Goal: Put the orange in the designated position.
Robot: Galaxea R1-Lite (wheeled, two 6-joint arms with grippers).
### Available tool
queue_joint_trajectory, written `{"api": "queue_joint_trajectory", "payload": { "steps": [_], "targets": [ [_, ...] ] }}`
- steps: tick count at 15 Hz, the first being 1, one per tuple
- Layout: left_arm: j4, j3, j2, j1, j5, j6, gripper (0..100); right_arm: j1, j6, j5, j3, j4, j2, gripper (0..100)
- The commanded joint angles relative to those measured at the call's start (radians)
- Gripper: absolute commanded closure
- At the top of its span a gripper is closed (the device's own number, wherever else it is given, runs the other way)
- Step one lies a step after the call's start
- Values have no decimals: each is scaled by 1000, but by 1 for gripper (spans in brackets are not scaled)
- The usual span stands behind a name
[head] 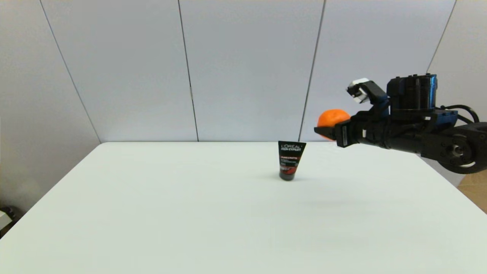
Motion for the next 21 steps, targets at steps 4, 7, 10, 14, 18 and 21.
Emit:
{"api": "queue_joint_trajectory", "payload": {
  "steps": [4, 7, 10, 14, 18, 21],
  "targets": [
    [0, 0, 1, 1, 0, -1, 0, -66, -2, 1, 68, -4, -23, 100],
    [0, 0, 1, 1, 0, -1, 0, -83, -2, 1, 111, -7, -28, 100],
    [0, 0, 1, 0, 0, -1, 0, -89, 0, 1, 129, -3, -18, 100],
    [0, 0, 1, 1, 0, -1, 0, -96, 1, 0, 180, -1, -5, 100],
    [0, 0, 1, 1, 0, -1, 0, -82, -2, 3, 229, -1, 18, 100],
    [0, 0, 1, 1, 0, -1, 0, -53, -2, 3, 226, -4, 60, 100]
  ]
}}
